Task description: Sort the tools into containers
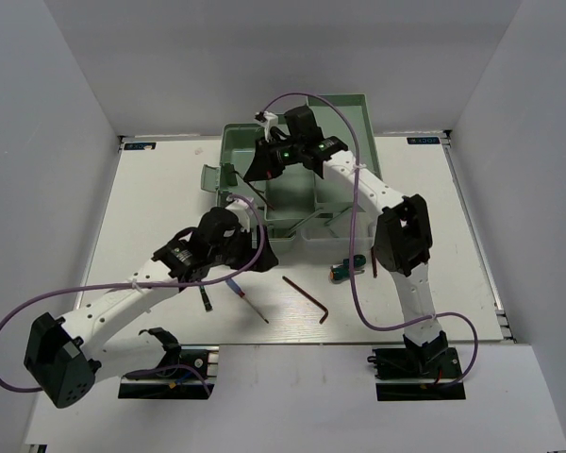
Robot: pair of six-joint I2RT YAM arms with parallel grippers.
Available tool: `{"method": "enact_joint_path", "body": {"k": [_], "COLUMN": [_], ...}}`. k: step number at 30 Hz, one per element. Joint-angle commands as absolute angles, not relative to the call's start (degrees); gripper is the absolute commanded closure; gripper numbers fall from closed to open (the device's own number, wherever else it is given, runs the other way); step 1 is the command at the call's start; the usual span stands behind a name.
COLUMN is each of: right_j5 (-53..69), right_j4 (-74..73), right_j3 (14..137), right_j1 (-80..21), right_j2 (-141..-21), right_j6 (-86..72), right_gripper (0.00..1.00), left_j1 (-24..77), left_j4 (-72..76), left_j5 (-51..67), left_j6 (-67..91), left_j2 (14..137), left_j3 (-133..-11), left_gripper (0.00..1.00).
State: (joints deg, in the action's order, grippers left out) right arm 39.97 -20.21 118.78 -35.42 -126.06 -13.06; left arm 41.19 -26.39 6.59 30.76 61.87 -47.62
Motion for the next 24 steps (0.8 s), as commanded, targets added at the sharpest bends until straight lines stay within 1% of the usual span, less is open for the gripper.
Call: {"method": "enact_joint_path", "body": {"k": [1,4,5,6,8,11,16,18,19,20,21,22,23,24], "right_j5": [37.54,36.04,35.6,35.42,35.07,34.8,35.59,35.68,35.16,34.72,32.89,31.13,30.42,28.06], "right_j4": [-21.36,-22.94,-23.37,-23.9,-24.34,-24.52,-25.22,-26.1,-26.54,-27.5,-27.68,-27.69,-27.25,-27.33], "right_j3": [119.09,119.0,119.0,118.92,118.83,118.57,119.7,120.67,120.59,120.5,119.11,117.96,116.99,113.76], "right_j1": [-35.77,-35.86,-35.95,-35.95,-36.03,-35.86,-35.51,-35.24,-34.9,-34.37,-34.02,-32.27,-31.65,-30.77], "right_j2": [-125.16,-125.25,-125.42,-125.42,-125.16,-124.54,-122.17,-119.71,-118.92,-116.91,-114.37,-111.3,-109.79,-106.9], "right_j6": [-9.76,-8.18,-7.91,-6.78,-6.16,-5.72,-5.54,-5.19,-2.49,-1.07,-0.45,3.48,3.95,4.3], "right_gripper": [1.0,0.92,0.84,0.79,0.72,0.7,0.7,0.7,0.7,0.68,0.73,0.79,0.86,0.95], "left_j1": [42.1,42.71,42.71,42.71,43.24,43.24,43.24,43.24,43.24,43.24,43.24,43.24,43.24,43.24], "left_j4": [-24.18,-24.17,-24.17,-24.17,-24.17,-23.64,-21.98,-21.28,-20.66,-20.65,-20.65,-21.52,-22.93,-24.51], "left_j5": [6.24,6.24,6.24,6.24,5.72,5.02,5.01,5.01,5.01,5.01,5.01,5.01,5.01,5.62], "left_j6": [31.11,31.64,31.64,31.64,33.04,34.45,35.68,35.68,36.29,36.3,37.08,37.09,38.05,39.71], "left_j2": [62.4,62.92,62.93,62.93,62.41,62.4,62.4,63.1,63.63,65.2,66.43,67.92,69.85,74.14], "left_j3": [-49.04,-49.04,-49.04,-49.57,-49.57,-49.57,-49.04,-49.04,-49.04,-49.57,-50.18,-50.71,-52.63,-53.69], "left_gripper": [0.18,0.18,0.18,0.18,0.18,0.18,0.18,0.27,0.32,0.44,0.5,0.58,0.72,0.77]}}
